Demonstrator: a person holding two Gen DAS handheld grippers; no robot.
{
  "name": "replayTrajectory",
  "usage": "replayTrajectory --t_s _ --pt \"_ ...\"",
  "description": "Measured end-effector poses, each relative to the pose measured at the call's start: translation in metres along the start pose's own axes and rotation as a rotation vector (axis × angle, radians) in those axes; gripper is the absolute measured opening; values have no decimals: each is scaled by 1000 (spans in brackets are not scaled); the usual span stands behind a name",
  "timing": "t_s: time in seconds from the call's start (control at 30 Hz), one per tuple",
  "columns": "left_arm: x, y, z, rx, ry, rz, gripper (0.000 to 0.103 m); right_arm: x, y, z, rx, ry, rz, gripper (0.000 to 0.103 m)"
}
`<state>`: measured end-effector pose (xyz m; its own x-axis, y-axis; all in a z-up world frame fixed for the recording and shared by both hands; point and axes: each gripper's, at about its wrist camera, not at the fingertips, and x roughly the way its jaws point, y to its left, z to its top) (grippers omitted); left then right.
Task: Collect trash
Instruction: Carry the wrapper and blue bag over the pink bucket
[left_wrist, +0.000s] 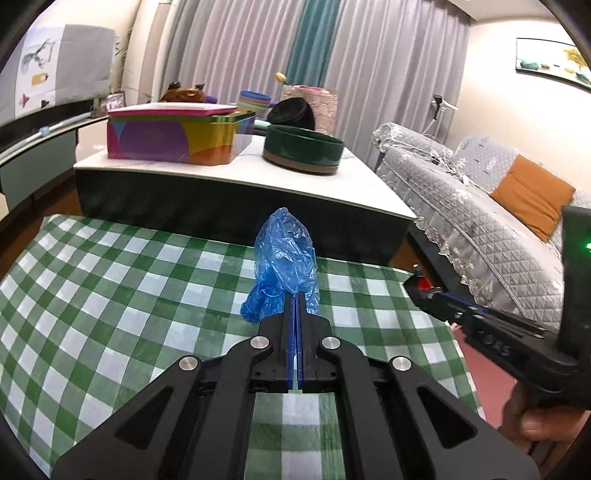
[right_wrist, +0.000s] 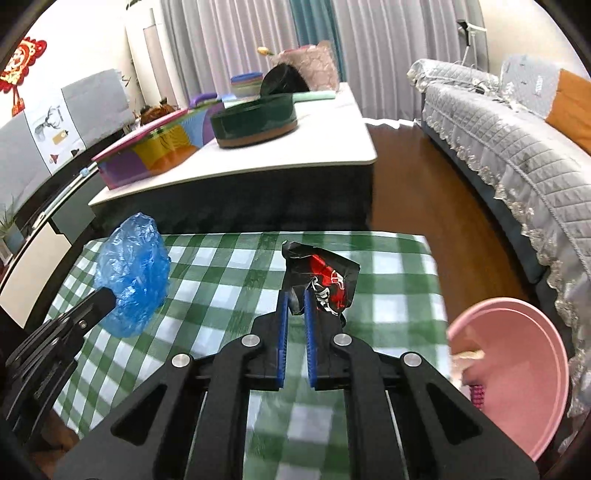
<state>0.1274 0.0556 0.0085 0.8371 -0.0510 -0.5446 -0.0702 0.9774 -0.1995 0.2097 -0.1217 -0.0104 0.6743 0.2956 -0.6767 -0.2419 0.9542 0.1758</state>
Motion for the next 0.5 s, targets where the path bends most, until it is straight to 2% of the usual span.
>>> replayTrajectory --t_s 0.27,0.5 --pt "-29 -22 -9 49 -13 -27 0 -63 -16 -14 -3 -60 -17 9" --pt "-50 -44 -22 108 -25 -59 0 -101 -33 -30 10 -120 -34 9"
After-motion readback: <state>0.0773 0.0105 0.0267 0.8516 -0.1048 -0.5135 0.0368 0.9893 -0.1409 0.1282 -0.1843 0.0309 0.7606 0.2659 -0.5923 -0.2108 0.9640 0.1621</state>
